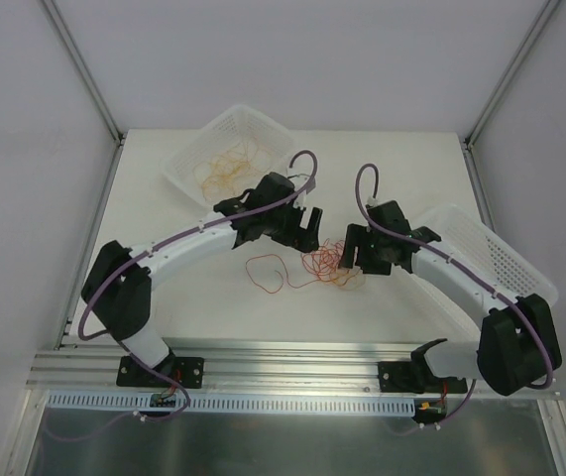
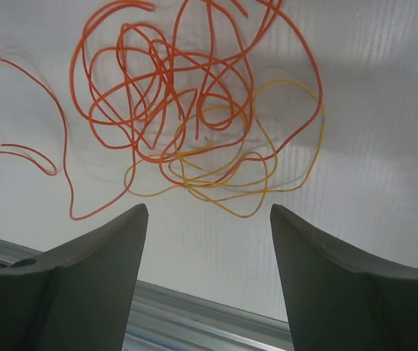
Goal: Untangle the cables
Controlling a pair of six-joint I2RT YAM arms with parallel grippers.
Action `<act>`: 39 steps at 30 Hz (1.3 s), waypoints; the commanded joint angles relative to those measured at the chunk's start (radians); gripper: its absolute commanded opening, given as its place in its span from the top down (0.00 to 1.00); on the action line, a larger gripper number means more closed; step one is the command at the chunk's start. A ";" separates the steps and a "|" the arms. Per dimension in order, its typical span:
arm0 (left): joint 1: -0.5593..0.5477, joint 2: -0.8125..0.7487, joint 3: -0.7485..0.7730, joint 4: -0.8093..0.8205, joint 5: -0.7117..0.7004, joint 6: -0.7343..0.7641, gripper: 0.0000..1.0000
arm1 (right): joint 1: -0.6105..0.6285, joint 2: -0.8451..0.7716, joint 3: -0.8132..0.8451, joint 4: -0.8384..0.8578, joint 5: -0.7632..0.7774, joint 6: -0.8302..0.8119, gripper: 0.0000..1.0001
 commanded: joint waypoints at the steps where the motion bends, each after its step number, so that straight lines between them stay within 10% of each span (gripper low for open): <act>1: -0.033 0.094 0.101 0.011 0.024 -0.052 0.14 | 0.026 0.015 -0.034 0.040 0.033 0.145 0.28; 12: -0.067 0.360 0.161 0.022 -0.041 -0.073 0.28 | 0.107 0.039 -0.083 0.079 0.207 0.338 0.26; 24: -0.065 0.382 0.070 0.046 -0.078 -0.098 0.93 | 0.108 0.111 -0.095 0.148 0.245 0.407 0.35; 34: 0.008 0.293 -0.089 0.052 -0.139 -0.146 1.00 | 0.171 0.099 -0.011 0.067 0.282 0.352 0.91; 39: 0.090 0.233 -0.171 0.052 -0.148 -0.155 1.00 | 0.184 0.010 0.074 -0.033 0.328 0.262 0.99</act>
